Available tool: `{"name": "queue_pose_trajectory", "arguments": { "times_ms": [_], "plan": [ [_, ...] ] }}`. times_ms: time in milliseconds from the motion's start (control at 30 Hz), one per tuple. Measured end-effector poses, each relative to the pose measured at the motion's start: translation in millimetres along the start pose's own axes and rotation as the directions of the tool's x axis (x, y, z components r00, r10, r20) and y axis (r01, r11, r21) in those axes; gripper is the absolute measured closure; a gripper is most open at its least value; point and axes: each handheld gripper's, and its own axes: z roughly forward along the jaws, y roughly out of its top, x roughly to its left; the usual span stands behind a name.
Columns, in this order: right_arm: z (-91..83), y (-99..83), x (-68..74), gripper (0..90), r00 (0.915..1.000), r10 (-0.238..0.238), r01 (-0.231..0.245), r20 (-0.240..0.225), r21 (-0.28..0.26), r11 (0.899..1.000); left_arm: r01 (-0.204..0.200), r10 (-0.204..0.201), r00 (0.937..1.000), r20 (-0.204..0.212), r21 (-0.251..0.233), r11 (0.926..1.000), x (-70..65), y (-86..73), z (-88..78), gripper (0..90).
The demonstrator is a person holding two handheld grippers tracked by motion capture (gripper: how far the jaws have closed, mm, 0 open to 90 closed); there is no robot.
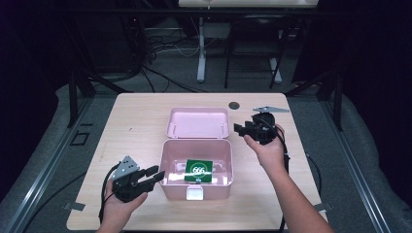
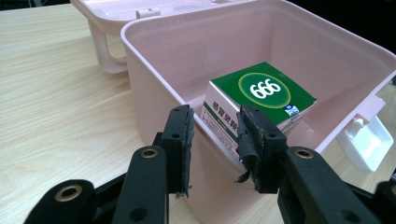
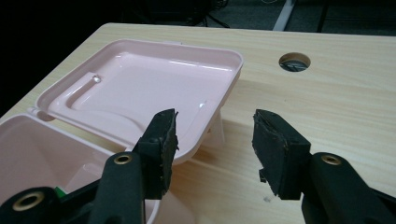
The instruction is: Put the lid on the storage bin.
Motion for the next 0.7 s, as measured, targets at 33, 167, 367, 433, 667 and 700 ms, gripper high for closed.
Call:
{"name": "queue_pose_trajectory", "arguments": {
  "times_ms": [33,167,367,433,667,700],
  "plan": [
    [0.0,0.0,0.0,49.7,1.0000,0.000,0.000,0.000,0.000,1.000,0.000,0.000,1.0000,0.000,0.000,1.0000,0.0,0.0,0.0,65.5],
    [6.6,9.2,-1.1,51.9,1.0000,0.003,-0.003,0.009,0.010,1.000,0.003,-0.003,1.0000,-0.004,-0.001,1.0000,-0.4,0.2,0.2,65.8],
    [24.5,19.0,-1.5,53.6,0.9996,0.004,-0.005,0.027,0.050,0.999,-0.001,0.001,1.0000,-0.008,-0.002,1.0000,0.7,0.4,-0.7,66.5],
    [31.3,22.6,-2.8,55.2,0.9992,0.007,-0.009,0.039,0.065,0.998,0.002,-0.002,1.0000,-0.005,-0.003,1.0000,1.1,0.4,-0.9,66.5],
    [53.8,30.2,-2.7,59.3,0.9960,0.057,-0.065,0.069,0.135,0.989,-0.001,0.001,0.9999,-0.013,-0.001,1.0000,0.9,0.5,-1.5,66.7],
    [56.8,31.3,-2.6,59.4,0.9954,0.061,-0.071,0.074,0.144,0.987,-0.003,0.003,0.9999,-0.015,-0.003,1.0000,0.6,0.4,-1.5,66.8]
  ]
}}
